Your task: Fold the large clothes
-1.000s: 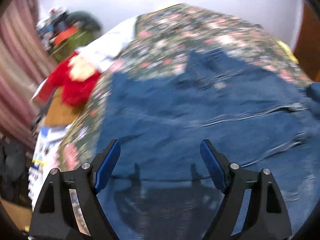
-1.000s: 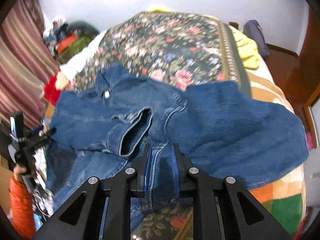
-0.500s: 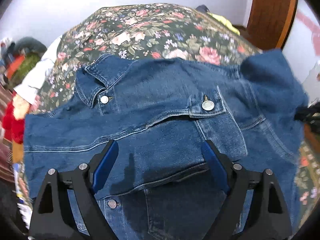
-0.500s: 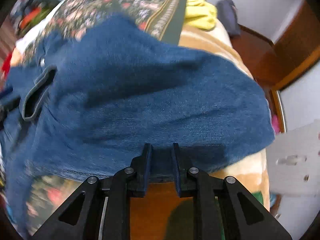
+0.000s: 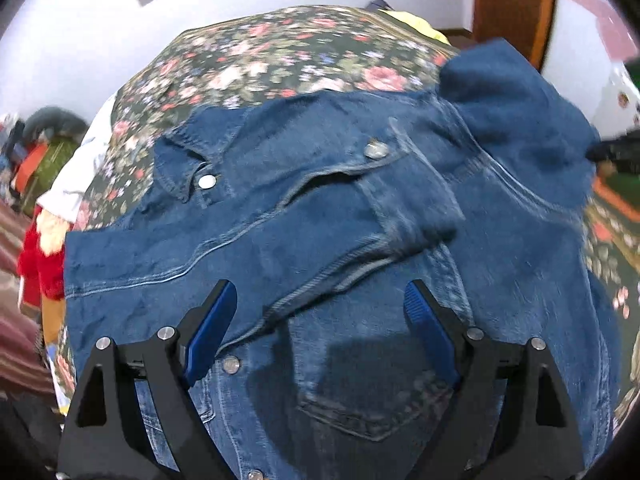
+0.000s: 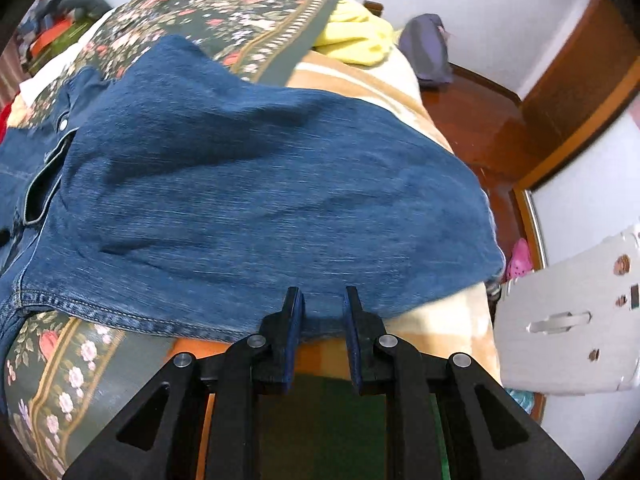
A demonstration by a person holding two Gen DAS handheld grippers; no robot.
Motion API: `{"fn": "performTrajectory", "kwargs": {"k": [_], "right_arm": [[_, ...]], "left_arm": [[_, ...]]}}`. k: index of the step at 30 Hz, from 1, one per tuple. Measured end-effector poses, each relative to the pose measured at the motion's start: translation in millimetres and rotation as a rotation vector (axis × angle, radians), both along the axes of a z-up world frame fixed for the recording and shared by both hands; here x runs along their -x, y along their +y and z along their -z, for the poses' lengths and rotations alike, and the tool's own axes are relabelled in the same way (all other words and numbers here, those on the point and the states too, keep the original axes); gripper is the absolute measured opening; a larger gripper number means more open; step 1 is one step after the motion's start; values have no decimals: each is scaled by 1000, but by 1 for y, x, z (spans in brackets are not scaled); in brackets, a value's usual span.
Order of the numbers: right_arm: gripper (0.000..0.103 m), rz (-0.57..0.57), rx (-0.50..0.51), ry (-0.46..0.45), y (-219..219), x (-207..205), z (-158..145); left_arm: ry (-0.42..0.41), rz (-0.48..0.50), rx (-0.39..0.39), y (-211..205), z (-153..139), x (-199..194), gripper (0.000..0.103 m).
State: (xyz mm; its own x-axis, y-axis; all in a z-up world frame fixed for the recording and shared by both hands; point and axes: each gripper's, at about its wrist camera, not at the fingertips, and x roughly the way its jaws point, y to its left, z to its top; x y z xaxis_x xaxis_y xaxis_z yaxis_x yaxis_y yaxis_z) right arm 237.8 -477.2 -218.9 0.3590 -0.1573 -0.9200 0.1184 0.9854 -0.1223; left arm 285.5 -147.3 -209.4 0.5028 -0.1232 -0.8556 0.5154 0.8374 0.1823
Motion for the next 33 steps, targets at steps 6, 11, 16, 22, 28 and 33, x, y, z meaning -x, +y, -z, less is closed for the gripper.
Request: {"fn": "performTrajectory", "kwargs": {"k": [6, 11, 16, 22, 28, 33], "right_arm": [[16, 53, 28, 20, -11, 16, 0], [17, 140, 63, 92, -37, 37, 10], [17, 230, -109, 32, -64, 58, -7], [17, 329, -291, -93, -98, 58, -33], [17, 385, -363, -72, -109, 11, -5], [18, 324, -247, -27, -96, -4, 24]], "left_arm": [[-15, 59, 6, -40, 0, -4, 86], [-48, 110, -5, -70, 5, -14, 76], [-51, 95, -30, -78, 7, -24, 34], [-72, 119, 136, -77, -41, -23, 0], [-76, 89, 157, -92, -60, -34, 39], [-133, 24, 133, -79, -59, -42, 67]]}}
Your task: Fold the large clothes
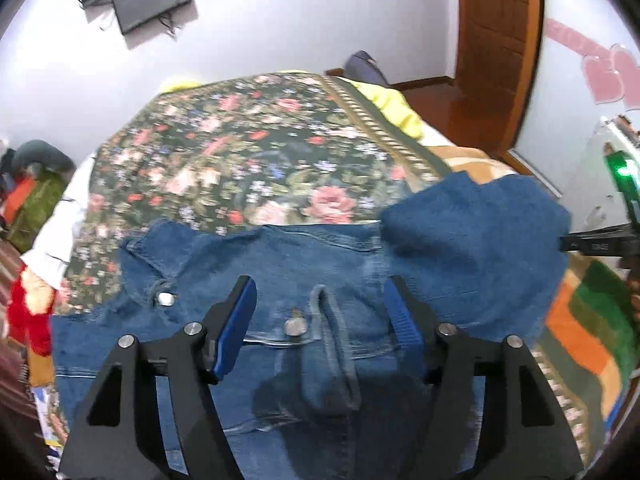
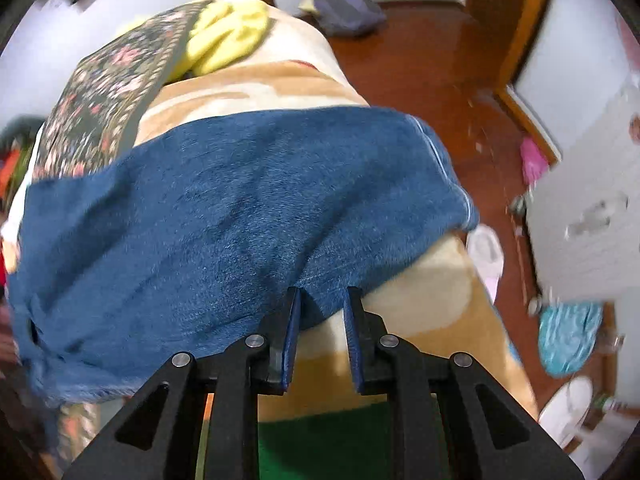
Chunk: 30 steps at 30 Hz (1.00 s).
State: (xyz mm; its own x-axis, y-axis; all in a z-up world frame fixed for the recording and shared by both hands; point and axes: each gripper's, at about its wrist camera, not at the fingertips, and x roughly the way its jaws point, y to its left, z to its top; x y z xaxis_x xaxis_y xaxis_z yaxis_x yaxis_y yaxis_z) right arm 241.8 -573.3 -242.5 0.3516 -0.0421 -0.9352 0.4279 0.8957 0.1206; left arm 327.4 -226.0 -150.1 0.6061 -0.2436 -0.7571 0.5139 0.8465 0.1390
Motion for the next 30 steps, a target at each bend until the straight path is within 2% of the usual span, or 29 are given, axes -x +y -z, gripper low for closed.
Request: {"fn": "performTrajectory", "kwargs": {"k": [1, 2, 4, 5, 6, 8, 10, 12, 15, 17, 19, 21, 22, 23, 24, 25, 26, 28, 30], "right_arm": [[28, -13, 26, -4, 3, 3, -1], [63, -20, 84, 11, 6, 5, -3], [103, 11, 301, 61, 9, 9, -5], [102, 0, 316, 52, 6, 11, -5], [102, -9, 286, 49, 4, 15, -5], [101, 16, 176, 43, -7, 22, -3], [100, 50, 108, 17, -17, 27, -3], [97, 94, -14, -21, -30, 28, -2], [87, 157, -211, -62, -46, 22, 7], [78, 183, -300, -75, -51, 16, 17], [75, 215, -321, -84, -52, 4, 24], [66, 245, -332, -121, -55, -4, 27], [56, 256, -335, -131, -55, -6, 27], [42, 271, -336, -148, -58, -7, 26], [35, 277, -333, -169, -59, -8, 22], [20, 280, -326, -180, -60, -8, 18], [16, 282, -310, -194, -58, -9, 11], [14, 271, -292, -222, -55, -9, -1], [14, 243, -222, -277, -42, -8, -28]], "left_arm": [[-3, -6, -9, 3, 2, -1, 70], [-4, -14, -20, 7, 4, -3, 70], [2, -27, -25, 15, 6, -8, 70], [9, -32, -15, 20, 8, -10, 71], [24, -36, 1, 26, 9, -13, 71], [62, -56, 29, 39, 14, -17, 75], [78, -87, 32, 49, 19, -19, 75], [93, -116, 38, 59, 25, -20, 75], [127, -153, 62, 73, 33, -21, 75], [144, -169, 71, 81, 38, -20, 75], [149, -184, 72, 87, 40, -19, 75], [147, -195, 73, 92, 41, -18, 75], [143, -201, 74, 94, 40, -17, 75], [140, -207, 75, 97, 40, -16, 75], [136, -215, 78, 100, 38, -16, 75], [134, -219, 80, 103, 37, -16, 75], [129, -226, 84, 106, 34, -15, 75], [116, -238, 94, 112, 29, -14, 75], [103, -252, 113, 120, 23, -11, 75]]}}
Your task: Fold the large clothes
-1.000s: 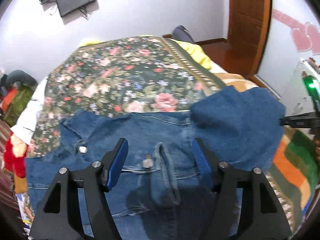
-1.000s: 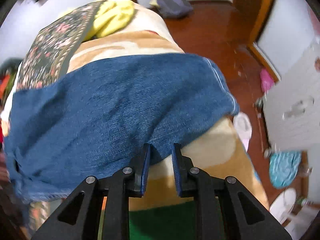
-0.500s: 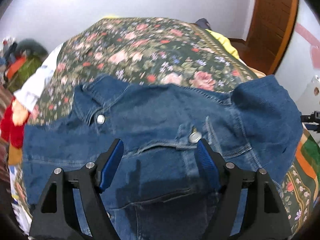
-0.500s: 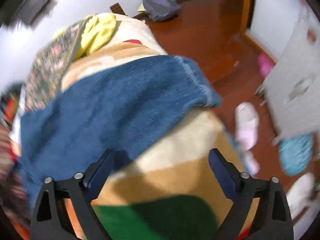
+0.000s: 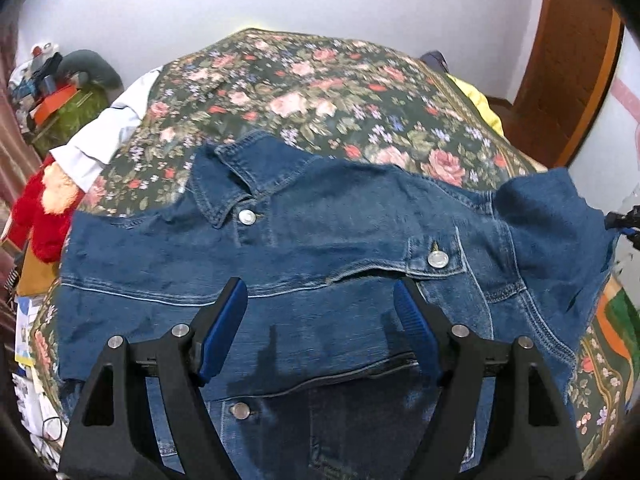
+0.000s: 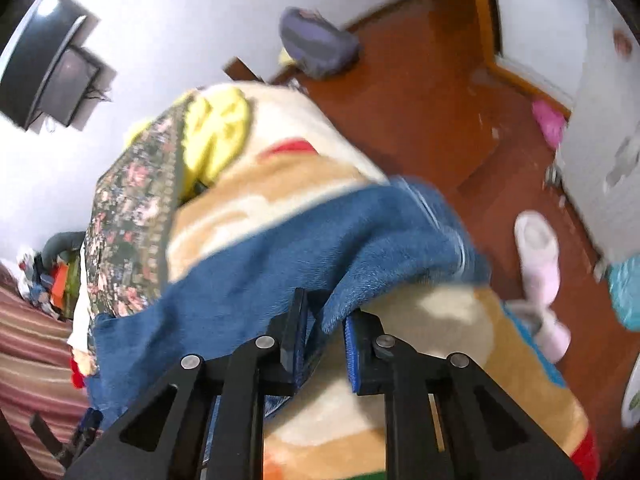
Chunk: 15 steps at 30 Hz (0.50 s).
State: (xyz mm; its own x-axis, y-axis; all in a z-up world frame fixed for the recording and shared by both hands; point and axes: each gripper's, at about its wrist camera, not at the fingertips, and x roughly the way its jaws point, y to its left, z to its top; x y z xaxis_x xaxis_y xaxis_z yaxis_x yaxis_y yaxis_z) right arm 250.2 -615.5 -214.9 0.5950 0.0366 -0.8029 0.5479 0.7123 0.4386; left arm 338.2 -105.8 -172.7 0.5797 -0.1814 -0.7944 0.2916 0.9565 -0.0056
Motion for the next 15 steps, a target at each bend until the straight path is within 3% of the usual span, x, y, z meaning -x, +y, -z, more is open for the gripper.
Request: {"fn": "performTrajectory", "kwargs": {"k": [3, 8, 15], "right_arm": [[14, -61, 62, -96, 25, 0, -42], [13, -226, 64, -274, 88, -12, -108], [13, -448, 3, -365, 200, -38, -139]], "left_arm": [[-10, -22, 21, 10, -6, 3, 75], [-20, -55, 60, 30, -14, 14, 75], [-65, -81, 44, 60, -24, 41, 75]]}}
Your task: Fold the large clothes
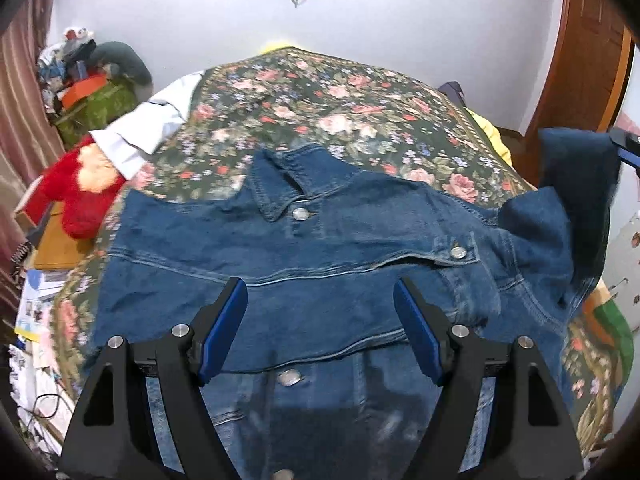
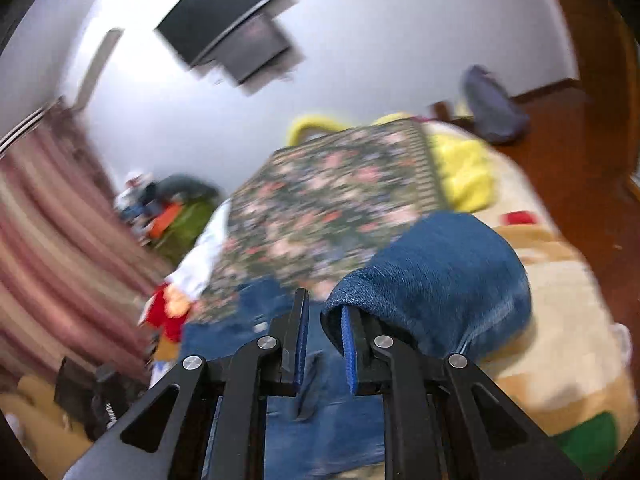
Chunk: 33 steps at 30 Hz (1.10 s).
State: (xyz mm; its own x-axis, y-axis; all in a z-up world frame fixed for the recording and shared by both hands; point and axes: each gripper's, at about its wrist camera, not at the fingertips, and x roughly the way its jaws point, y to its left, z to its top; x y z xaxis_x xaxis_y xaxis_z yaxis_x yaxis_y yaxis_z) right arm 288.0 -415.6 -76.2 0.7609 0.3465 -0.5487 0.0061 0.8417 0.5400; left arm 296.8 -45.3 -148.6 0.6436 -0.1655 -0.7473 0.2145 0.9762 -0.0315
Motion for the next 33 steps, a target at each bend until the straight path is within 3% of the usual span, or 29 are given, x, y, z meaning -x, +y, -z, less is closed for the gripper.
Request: {"fn": "performTrajectory", "kwargs": {"k": [4, 8, 11, 16, 19, 24, 28, 33], "right_arm": [[13, -123, -6, 44, 63, -10, 20], [13, -222, 44, 155, 120, -17, 64], [13, -232, 98, 257, 135, -15, 100], [14, -241, 63, 416, 117, -1, 137], [14, -241, 95, 396, 101, 13, 127], [14, -179, 171, 272, 62, 37, 83], [14, -94, 194, 236, 24, 47, 65], [14, 7, 228, 237, -19, 56, 64]], "left_arm": [[5, -22, 7, 21, 1, 13, 75], [31, -45, 16, 38, 7, 20, 75], [65, -51, 34, 46, 13, 24, 75], [82, -28, 40, 37, 13, 23, 75], [66, 13, 35, 18, 3, 15, 75], [30, 104, 27, -34, -27, -12, 76], [17, 196, 10, -84, -44, -40, 90], [96, 322, -62, -149, -27, -80, 96]]}}
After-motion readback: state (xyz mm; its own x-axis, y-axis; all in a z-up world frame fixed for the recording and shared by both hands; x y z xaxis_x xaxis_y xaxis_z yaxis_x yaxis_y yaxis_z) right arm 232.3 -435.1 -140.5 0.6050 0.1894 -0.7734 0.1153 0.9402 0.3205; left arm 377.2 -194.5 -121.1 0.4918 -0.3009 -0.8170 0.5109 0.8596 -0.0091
